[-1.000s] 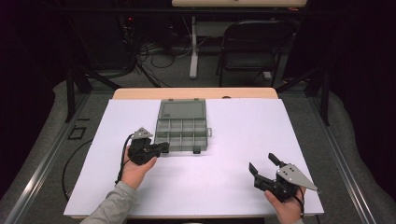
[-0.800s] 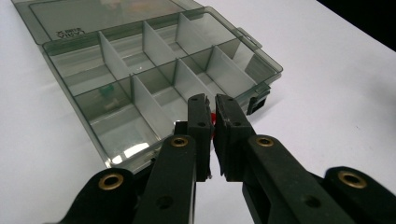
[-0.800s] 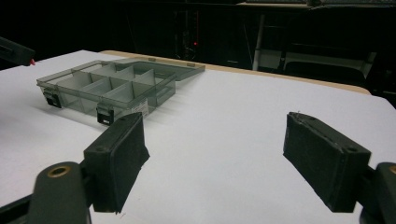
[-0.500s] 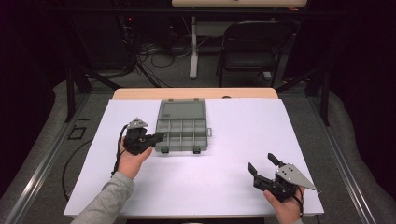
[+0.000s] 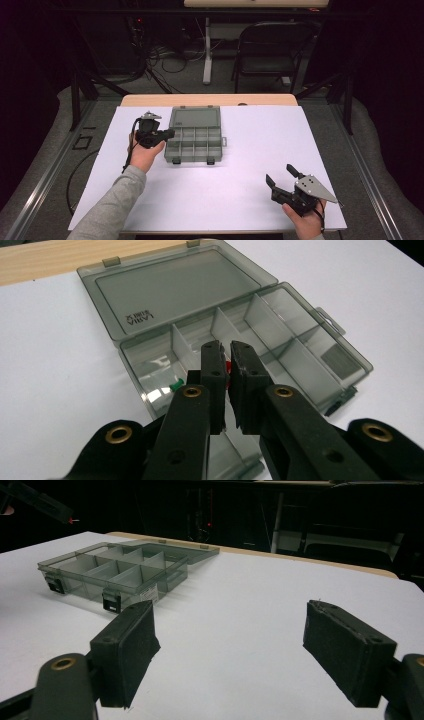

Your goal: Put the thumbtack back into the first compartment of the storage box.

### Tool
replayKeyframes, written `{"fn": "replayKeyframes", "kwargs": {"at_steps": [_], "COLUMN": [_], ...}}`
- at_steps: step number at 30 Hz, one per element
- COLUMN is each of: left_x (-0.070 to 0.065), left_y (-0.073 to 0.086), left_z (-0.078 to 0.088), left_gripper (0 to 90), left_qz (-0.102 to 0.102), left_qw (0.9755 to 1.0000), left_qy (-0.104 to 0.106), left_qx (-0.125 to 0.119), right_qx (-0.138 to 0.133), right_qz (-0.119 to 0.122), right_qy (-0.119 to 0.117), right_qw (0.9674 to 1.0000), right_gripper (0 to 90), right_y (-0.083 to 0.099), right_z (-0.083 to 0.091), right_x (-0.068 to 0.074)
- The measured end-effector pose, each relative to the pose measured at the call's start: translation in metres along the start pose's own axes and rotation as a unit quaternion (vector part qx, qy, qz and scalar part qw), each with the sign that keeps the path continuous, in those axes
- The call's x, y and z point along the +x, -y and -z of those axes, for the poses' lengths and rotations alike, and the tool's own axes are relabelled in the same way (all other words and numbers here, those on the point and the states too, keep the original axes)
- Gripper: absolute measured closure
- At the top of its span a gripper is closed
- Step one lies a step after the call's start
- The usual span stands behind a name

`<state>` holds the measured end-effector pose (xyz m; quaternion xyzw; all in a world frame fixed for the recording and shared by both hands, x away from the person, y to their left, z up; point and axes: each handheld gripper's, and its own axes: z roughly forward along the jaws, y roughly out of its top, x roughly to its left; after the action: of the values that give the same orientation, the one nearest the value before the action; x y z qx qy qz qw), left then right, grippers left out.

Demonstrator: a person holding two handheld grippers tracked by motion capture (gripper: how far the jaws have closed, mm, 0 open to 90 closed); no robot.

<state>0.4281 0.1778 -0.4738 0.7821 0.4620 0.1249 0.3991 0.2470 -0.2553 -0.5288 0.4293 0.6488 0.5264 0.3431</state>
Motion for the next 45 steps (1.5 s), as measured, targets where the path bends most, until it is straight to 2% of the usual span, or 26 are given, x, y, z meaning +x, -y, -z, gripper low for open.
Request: {"fn": "replayKeyframes", "kwargs": {"at_steps": [4,10,24,34,39,45], "left_x": [0.004,0.009,0.02,0.026,0.026,0.027], "left_y": [-0.004,-0.005,-0.002,0.0,0.0,0.001], "left_z": [-0.009,-0.025,-0.048,-0.053,-0.052,-0.049], "left_gripper": [85.2,85.2,85.1,85.1,84.9,76.6], "left_qz": [-0.003,0.004,0.012,0.023,0.022,0.029], "left_qw": [1.0,0.9997,0.9983,0.9979,0.998,0.9982], "left_qy": [-0.003,-0.016,-0.034,-0.038,-0.037,-0.033], "left_qx": [0.005,0.02,0.045,0.048,0.047,0.039], "right_qx": [0.002,0.001,0.003,0.003,0.003,0.003], "right_qz": [-0.002,-0.001,-0.001,-0.001,-0.001,-0.001], "right_qy": [0.001,0.0,-0.003,-0.003,-0.003,-0.003], "right_qw": [1.0,1.0,1.0,1.0,1.0,1.0], "right_gripper": [20.5,20.5,20.5,20.6,20.6,20.6], "right_y": [0.0,0.0,0.0,0.0,0.0,0.0], "right_z": [0.0,0.001,0.0,0.0,0.0,0.0], "right_x": [-0.001,-0.001,0.0,0.0,0.0,0.0]}}
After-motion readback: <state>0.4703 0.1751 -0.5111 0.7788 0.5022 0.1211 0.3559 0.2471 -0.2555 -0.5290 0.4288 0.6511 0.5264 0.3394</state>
